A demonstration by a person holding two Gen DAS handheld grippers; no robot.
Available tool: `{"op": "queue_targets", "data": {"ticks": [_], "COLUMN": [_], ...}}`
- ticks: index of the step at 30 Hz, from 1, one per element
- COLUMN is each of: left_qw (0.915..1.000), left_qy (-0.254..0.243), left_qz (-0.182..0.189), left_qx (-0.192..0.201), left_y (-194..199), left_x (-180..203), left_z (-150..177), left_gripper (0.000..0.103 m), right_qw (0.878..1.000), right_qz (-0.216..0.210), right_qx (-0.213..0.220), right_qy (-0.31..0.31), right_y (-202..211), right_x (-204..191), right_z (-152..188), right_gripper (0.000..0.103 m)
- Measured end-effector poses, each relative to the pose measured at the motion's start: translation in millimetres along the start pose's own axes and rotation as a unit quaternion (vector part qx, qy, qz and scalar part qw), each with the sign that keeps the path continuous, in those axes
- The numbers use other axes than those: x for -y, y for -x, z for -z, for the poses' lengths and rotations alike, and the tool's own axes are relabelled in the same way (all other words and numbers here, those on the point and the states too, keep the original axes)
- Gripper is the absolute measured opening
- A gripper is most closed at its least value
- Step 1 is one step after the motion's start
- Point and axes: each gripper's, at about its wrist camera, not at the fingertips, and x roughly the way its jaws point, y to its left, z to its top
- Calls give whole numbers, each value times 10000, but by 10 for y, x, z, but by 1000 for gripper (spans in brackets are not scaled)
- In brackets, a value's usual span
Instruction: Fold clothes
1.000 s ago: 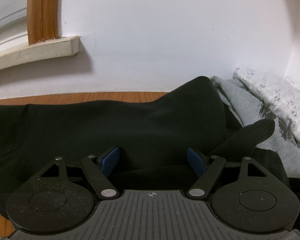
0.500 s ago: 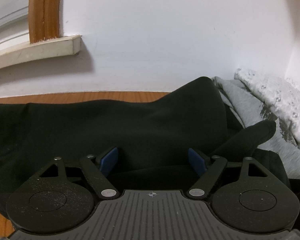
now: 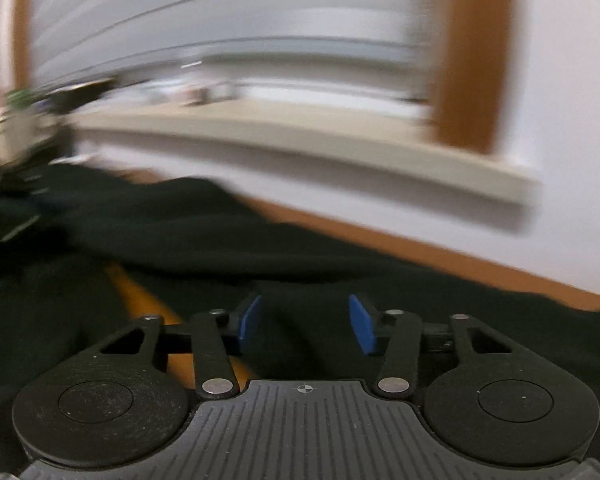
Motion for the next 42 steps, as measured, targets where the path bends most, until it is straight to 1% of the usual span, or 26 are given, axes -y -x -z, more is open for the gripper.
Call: {"op": "queue_targets", "data": {"ticks": [4, 5, 8, 10, 11, 12, 13, 14, 16, 17, 20, 21, 23, 25, 26, 27, 28, 29, 31, 33, 34, 35, 37, 38, 40, 42], "left_qw": [9984, 9981, 9973, 9965, 9960, 9954, 9950, 9947, 9939, 9936, 9931, 9929, 9922, 9927, 9929, 9931, 9932, 9934, 9939, 9940, 9937, 9932, 9925, 9927, 9929, 9933], "left_qy": [439, 471, 621, 748, 816, 882, 929, 958, 1020, 1029, 1001, 987, 1045, 1002, 980, 958, 931, 903, 861, 883, 897, 918, 951, 913, 836, 735], "left_qz": [-13, -63, -104, -83, -65, -45, -21, -41, -104, -148, -368, -433, -422, -451, -465, -481, -507, -525, -535, -510, -547, -596, -648, -635, -604, -431], "left_qx": [367, 392, 372, 358, 361, 364, 371, 382, 410, 435, 491, 505, 532, 505, 492, 481, 481, 466, 435, 399, 393, 396, 415, 475, 598, 783], "left_y": [90, 84, 16, -19, -28, -36, -28, -13, 39, 60, 101, 115, 147, 171, 184, 197, 215, 226, 256, 289, 304, 320, 354, 376, 420, 468], "left_x": [-254, -289, -377, -422, -440, -458, -475, -514, -576, -598, -645, -656, -676, -643, -626, -607, -580, -555, -515, -498, -485, -470, -415, -358, -243, -86], "left_z": [-277, -325, -399, -389, -368, -345, -315, -294, -281, -284, -315, -326, -317, -271, -248, -223, -189, -157, -90, -19, 17, 47, 75, 54, 8, -89], "left_gripper": [11, 11, 12, 15, 15, 15, 15, 15, 15, 15, 15, 15, 15, 15, 21, 29, 48, 57, 57, 60, 65, 68, 68, 71, 76, 78], "right_qw": [9956, 9941, 9917, 9914, 9916, 9914, 9912, 9913, 9918, 9924, 9925, 9919, 9909, 9901, 9894, 9882, 9879, 9882, 9896, 9926, 9941, 9955, 9975, 9983, 9989, 9981], "right_qz": [-690, -765, -660, -602, -618, -677, -712, -724, -726, -729, -951, -1023, -1115, -1220, -1258, -1279, -1278, -1264, -1203, -1067, -998, -909, -692, -539, -148, 378], "right_qx": [-194, -244, -356, -427, -451, -461, -434, -386, -209, -33, 334, 367, 296, 46, -131, -317, -391, -395, -354, -191, -98, -14, 115, 150, 212, 212], "right_qy": [603, 730, 1049, 1077, 1040, 1023, 1024, 1029, 1035, 986, 698, 654, 687, 687, 719, 778, 790, 774, 711, 543, 421, 284, -18, -169, -403, -429], "right_y": [-300, -368, -553, -653, -682, -695, -666, -617, -489, -371, 86, 214, 379, 432, 406, 374, 351, 335, 310, 318, 341, 361, 422, 464, 529, 608], "right_x": [-442, -525, -682, -699, -686, -670, -658, -651, -661, -655, -540, -514, -497, -493, -509, -534, -541, -538, -519, -444, -374, -289, -87, 28, 249, 441], "right_z": [-99, -128, -203, -224, -224, -227, -242, -266, -312, -357, -491, -509, -471, -359, -303, -248, -218, -202, -190, -212, -215, -214, -177, -139, -80, 5], "right_gripper": [42, 42, 42, 42, 35, 18, 14, 7, 7, 6, 6, 6, 6, 6, 7, 8, 9, 14, 23, 38, 40, 41, 46, 48, 48, 48]}}
